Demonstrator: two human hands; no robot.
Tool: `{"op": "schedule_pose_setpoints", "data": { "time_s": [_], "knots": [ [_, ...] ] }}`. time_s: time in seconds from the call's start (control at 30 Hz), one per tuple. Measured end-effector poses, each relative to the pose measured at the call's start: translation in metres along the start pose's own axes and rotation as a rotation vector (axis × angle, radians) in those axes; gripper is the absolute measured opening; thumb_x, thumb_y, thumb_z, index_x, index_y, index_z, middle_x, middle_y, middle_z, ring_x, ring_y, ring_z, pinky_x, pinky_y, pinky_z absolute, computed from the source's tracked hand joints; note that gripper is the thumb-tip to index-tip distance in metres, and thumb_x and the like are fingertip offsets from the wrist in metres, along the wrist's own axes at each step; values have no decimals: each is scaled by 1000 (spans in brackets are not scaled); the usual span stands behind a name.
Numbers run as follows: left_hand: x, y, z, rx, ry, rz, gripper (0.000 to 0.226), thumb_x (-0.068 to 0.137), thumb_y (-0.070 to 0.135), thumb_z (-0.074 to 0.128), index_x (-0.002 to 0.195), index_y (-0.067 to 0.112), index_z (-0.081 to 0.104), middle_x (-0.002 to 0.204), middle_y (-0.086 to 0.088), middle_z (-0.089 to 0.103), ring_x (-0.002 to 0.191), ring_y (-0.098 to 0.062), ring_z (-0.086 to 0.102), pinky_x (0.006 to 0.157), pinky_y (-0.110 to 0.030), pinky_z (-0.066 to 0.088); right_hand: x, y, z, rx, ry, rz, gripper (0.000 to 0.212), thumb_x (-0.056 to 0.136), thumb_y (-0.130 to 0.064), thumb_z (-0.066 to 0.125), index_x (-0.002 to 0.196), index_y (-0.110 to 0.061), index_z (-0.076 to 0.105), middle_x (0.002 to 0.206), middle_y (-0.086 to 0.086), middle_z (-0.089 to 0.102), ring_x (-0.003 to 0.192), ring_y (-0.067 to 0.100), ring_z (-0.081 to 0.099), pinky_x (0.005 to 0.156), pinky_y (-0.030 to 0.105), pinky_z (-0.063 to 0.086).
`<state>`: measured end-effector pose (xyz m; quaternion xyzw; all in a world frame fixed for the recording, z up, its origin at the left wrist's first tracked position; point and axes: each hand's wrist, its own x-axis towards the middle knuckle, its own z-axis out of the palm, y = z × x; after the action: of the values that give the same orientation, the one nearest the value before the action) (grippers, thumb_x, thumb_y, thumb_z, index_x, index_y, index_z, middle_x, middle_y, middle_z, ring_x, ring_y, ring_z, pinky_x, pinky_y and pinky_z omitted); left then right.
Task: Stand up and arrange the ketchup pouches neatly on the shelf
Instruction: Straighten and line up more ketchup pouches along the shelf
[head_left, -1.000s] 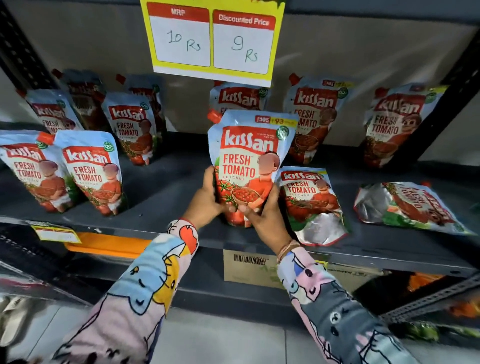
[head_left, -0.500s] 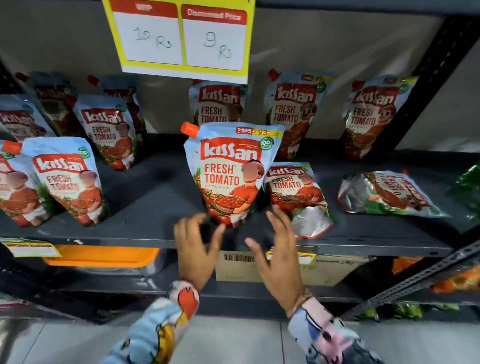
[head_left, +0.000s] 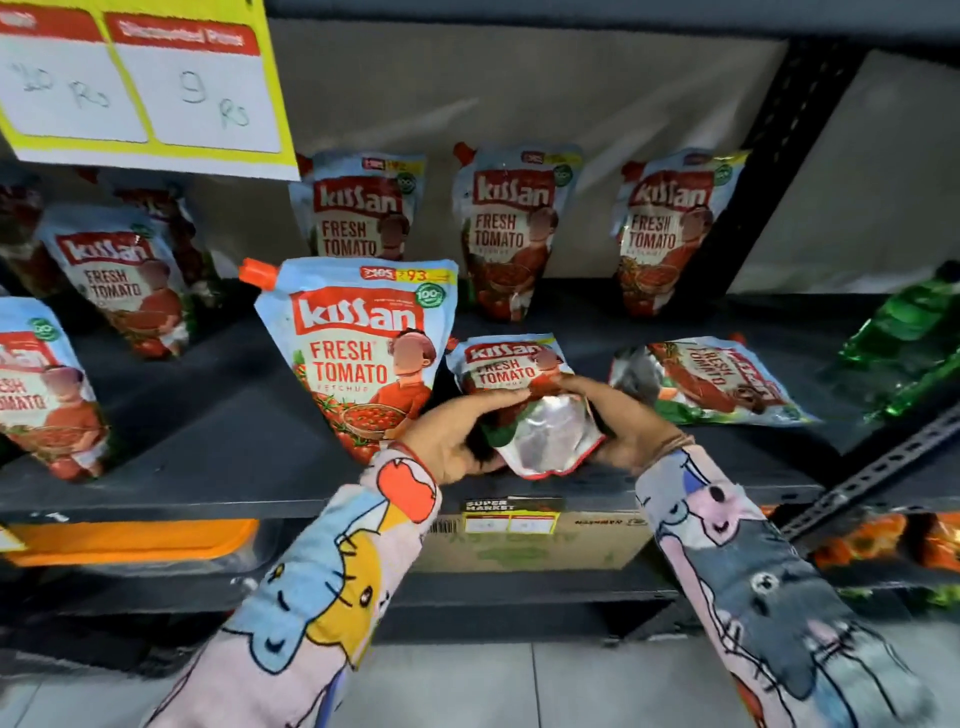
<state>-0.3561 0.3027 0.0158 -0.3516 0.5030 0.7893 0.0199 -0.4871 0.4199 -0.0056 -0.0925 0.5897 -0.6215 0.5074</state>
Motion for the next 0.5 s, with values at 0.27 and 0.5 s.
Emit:
{"op": "schedule_pose_setpoints", "data": {
  "time_s": [0.27, 0.5],
  "knots": [
    [0, -4, -2, 192, -63, 347, 84, 66, -8, 69, 134, 22, 32, 118, -1, 59, 109, -17, 56, 95, -39, 47, -16, 12, -6, -165, -9, -398, 43, 83, -7, 59, 122, -19, 47, 120, 5, 62, 108, 14, 61, 95, 29, 51],
    [15, -15, -10, 346, 46, 568, 103, 54, -21, 69, 130, 29, 22, 113, 17, 49, 107, 1, 46, 89, -23, 44, -11, 27, 4, -270, 43, -657, 61, 75, 11, 63, 113, -32, 42, 115, -8, 56, 105, 0, 58, 92, 26, 51]
  ]
}}
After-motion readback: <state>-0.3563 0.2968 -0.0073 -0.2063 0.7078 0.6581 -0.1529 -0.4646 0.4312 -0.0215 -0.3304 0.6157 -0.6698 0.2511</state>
